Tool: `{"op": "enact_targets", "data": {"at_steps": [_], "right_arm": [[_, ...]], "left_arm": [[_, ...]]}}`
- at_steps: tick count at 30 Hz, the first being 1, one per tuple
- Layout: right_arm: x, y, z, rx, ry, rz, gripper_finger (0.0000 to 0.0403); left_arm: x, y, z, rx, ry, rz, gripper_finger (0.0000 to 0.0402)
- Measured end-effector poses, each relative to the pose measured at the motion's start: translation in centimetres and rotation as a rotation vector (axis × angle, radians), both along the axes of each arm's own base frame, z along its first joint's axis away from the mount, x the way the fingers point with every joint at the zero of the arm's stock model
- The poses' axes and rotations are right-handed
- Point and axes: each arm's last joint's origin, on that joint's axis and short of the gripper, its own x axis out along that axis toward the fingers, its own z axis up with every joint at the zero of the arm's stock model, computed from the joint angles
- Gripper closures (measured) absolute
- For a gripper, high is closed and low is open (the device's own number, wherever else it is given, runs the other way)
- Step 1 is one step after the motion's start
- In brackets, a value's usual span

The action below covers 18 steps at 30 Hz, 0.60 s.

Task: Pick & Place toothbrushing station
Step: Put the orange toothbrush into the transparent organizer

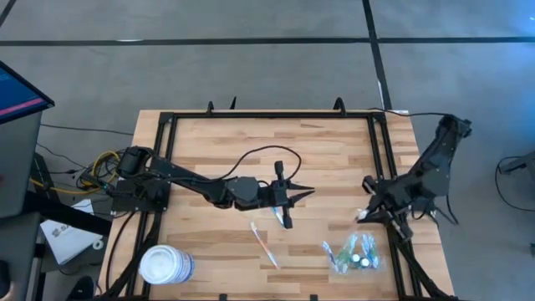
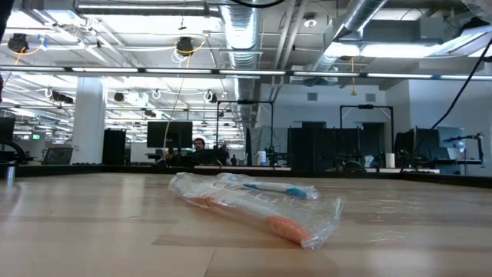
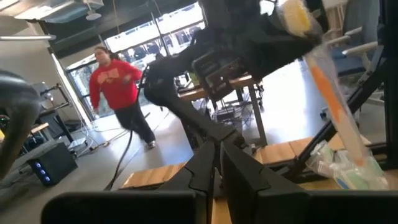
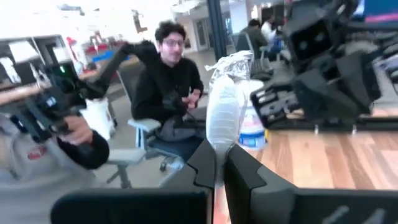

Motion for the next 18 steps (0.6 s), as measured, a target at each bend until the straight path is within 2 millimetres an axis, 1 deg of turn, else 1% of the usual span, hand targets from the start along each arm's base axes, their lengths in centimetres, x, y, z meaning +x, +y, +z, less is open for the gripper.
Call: {"op": "enact_targets", "data": {"at_steps": [4, 9, 13, 16, 18], "right_arm": [[-1.2, -0.4, 0.6, 0.017, -0.045, -0.002, 0.0398], [-1.9, -0.2, 0.6, 0.002, -0.05, 0.005, 0.0398], [-2.6, -0.1, 0.9, 0.025, -0.059, 0.028, 0.0398], [-2.9, 0.0, 1.0, 0.014, -0.068, 0.011, 0.0397], [-3.3, 0.0, 1.3, 0.016, -0.075, 0.015, 0.0398]], "left_arm": [[-0.1, 0.0, 0.3, -0.003, -0.014, 0.0, 0.0381], [-0.1, 0.2, 0.3, -0.002, -0.013, 0.004, 0.0381], [-0.1, 0.2, 0.3, -0.002, -0.013, 0.003, 0.0381], [-0.1, 0.2, 0.3, -0.001, -0.011, 0.003, 0.0381], [-0.1, 0.2, 0.3, -0.002, -0.012, 0.004, 0.0381]]}}
